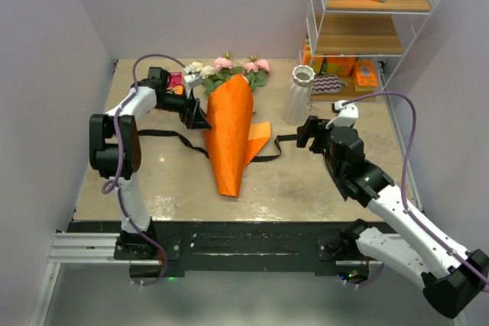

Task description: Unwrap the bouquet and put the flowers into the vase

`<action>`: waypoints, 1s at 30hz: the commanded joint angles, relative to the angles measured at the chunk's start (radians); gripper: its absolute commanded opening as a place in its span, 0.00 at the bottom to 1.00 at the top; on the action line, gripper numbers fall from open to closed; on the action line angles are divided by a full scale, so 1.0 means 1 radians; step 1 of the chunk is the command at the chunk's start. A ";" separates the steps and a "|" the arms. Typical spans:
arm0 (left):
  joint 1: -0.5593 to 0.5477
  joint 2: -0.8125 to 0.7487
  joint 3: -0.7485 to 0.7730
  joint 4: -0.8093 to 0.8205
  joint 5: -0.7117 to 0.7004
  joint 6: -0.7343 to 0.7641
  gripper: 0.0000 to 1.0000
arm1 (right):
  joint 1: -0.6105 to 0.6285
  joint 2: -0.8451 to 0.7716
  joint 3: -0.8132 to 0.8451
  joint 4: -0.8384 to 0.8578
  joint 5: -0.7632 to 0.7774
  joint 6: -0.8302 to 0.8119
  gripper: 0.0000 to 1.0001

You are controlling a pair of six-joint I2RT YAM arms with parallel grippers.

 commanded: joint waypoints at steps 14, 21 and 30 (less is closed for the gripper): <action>0.091 0.069 0.104 0.012 0.033 0.068 0.99 | 0.009 0.015 0.031 0.055 -0.071 0.002 0.80; 0.086 0.120 0.126 -0.057 0.123 0.159 0.99 | 0.013 0.028 0.050 0.054 -0.078 -0.003 0.79; 0.082 0.183 0.225 -0.217 0.264 0.338 0.99 | 0.016 0.033 0.048 0.069 -0.100 0.005 0.77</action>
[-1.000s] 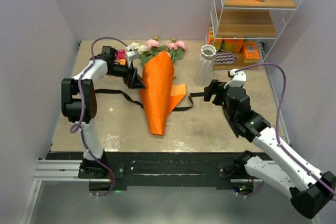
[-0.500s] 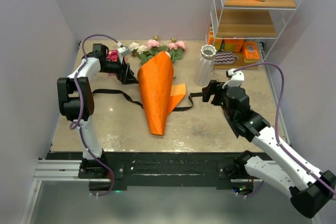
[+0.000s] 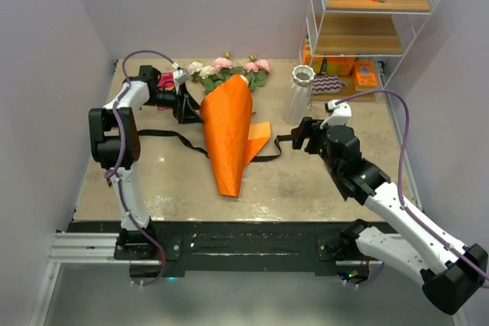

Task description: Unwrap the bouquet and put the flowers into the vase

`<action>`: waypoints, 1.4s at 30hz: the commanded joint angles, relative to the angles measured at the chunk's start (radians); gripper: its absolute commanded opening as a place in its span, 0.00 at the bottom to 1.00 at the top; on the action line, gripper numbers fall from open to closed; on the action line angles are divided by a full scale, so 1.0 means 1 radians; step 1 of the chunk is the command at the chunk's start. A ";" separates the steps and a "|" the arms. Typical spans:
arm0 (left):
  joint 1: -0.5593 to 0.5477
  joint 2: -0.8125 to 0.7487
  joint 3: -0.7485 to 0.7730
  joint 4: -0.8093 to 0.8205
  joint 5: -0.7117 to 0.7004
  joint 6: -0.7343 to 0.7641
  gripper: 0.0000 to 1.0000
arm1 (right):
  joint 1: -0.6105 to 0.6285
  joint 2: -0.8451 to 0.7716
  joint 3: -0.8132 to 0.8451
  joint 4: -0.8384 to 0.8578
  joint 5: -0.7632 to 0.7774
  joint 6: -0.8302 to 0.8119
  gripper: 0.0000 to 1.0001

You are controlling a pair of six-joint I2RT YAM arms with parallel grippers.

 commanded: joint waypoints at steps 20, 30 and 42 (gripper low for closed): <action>-0.059 -0.044 0.326 -0.490 0.120 0.272 0.00 | 0.008 -0.037 0.050 0.049 -0.033 0.026 0.77; -0.297 -0.362 0.130 0.082 -0.076 -0.307 0.42 | 0.010 -0.084 0.027 0.035 -0.023 0.038 0.78; -0.164 -0.343 0.081 0.124 -0.068 -0.403 0.99 | 0.008 -0.109 0.016 0.017 -0.001 0.027 0.87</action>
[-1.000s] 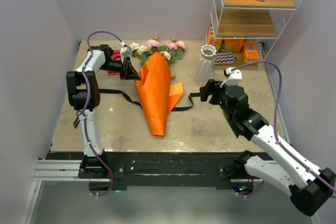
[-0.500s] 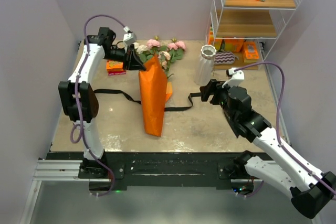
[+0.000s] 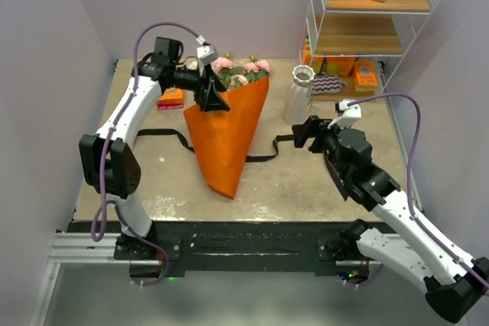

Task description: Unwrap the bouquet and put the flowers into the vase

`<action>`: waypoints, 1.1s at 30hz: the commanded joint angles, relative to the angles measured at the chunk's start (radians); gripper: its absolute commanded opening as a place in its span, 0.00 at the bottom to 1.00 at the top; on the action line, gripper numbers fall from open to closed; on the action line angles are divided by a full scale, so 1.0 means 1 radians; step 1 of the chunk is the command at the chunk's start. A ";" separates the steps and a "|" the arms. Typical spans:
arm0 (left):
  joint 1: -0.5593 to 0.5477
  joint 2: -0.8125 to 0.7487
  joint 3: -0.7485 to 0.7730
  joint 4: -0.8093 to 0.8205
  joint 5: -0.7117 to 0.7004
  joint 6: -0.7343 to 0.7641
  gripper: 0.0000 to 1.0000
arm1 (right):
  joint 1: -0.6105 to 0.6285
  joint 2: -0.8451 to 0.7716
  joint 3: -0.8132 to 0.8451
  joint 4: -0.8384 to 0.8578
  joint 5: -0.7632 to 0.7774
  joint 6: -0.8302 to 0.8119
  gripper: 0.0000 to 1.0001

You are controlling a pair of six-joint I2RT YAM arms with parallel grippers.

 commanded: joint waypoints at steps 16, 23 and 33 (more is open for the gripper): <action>0.308 0.227 -0.054 -0.141 0.031 0.310 0.99 | 0.005 -0.016 -0.008 0.020 0.012 -0.013 0.88; 0.395 0.314 0.040 -0.481 0.125 0.583 0.99 | 0.005 -0.006 -0.003 0.023 0.005 -0.017 0.88; 0.464 0.201 -0.053 -0.554 0.145 0.719 0.99 | 0.005 0.017 0.006 0.036 -0.011 -0.016 0.87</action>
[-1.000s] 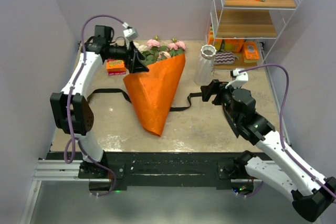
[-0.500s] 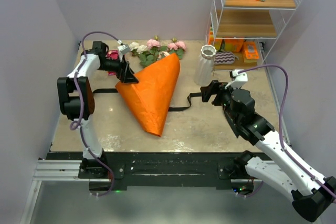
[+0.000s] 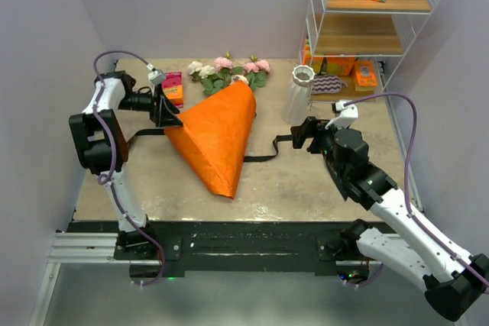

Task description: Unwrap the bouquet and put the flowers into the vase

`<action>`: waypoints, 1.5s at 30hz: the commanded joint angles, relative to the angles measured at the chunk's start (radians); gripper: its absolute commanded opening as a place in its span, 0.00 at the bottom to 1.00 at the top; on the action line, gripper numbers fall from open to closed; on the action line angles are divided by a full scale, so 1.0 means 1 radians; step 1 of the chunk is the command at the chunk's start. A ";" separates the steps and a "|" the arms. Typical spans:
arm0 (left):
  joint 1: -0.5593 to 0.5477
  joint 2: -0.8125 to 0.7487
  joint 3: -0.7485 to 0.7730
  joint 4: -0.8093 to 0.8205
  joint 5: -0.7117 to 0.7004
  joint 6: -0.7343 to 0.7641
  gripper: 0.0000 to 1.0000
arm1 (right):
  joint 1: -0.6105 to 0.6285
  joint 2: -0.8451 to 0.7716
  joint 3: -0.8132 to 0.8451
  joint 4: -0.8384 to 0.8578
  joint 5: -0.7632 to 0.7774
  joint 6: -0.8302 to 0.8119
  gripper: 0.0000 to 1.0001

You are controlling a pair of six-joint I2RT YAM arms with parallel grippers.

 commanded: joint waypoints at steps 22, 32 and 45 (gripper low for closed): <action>0.056 -0.055 -0.134 -0.056 -0.003 0.230 0.99 | 0.004 -0.023 0.029 0.020 -0.020 -0.011 0.84; 0.042 -0.170 -0.163 -0.058 -0.014 0.218 0.14 | 0.004 -0.017 0.029 0.031 -0.031 0.005 0.80; -0.262 -0.334 0.068 0.046 0.093 -0.214 0.13 | 0.004 -0.067 0.032 -0.002 -0.022 0.009 0.80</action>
